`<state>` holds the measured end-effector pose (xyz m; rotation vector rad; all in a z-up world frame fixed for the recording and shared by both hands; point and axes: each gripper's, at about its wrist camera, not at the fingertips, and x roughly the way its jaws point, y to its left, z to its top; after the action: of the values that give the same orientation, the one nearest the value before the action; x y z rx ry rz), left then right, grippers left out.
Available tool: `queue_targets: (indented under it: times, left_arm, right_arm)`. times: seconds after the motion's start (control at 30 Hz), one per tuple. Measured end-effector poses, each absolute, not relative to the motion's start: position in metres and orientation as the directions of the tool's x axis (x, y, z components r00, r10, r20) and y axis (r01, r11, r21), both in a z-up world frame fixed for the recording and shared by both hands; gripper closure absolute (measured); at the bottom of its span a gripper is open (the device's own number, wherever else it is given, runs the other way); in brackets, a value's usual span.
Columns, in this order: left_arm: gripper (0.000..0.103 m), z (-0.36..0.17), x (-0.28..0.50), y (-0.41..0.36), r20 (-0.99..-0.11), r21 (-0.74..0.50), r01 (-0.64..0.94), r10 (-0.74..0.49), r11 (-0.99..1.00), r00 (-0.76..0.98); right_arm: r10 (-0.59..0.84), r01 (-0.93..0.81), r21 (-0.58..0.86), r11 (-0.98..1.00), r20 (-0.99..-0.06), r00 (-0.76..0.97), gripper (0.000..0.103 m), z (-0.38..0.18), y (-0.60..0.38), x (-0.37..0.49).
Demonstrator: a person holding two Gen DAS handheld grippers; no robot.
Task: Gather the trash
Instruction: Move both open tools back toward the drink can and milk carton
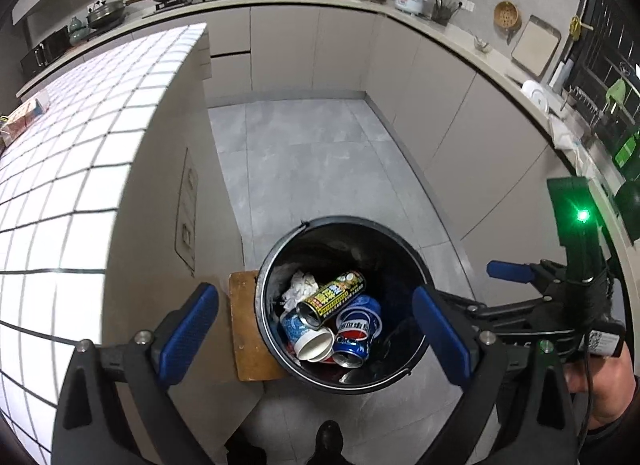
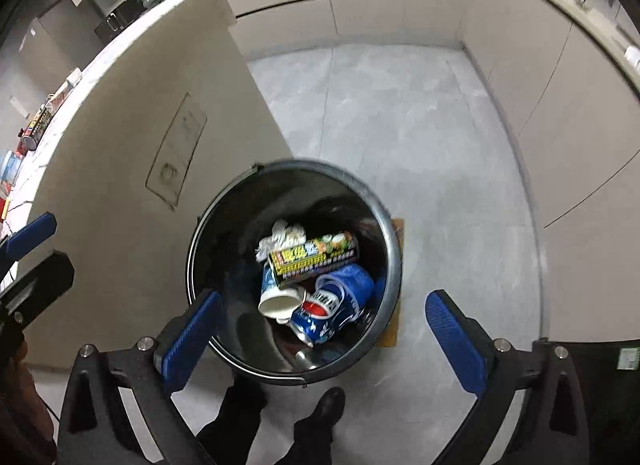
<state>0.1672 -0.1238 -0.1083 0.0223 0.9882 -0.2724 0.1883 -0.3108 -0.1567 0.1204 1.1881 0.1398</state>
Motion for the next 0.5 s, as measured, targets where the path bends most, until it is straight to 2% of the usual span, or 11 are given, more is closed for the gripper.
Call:
queue_targets:
  times: [0.5]
  left_arm:
    - [0.005, -0.058, 0.164, -0.066, -0.756, -0.106, 0.154, -0.18, 0.982, 0.629]
  right_arm:
    - [0.155, -0.095, 0.125, 0.988, -0.861, 0.485, 0.0, -0.087, -0.26, 0.203]
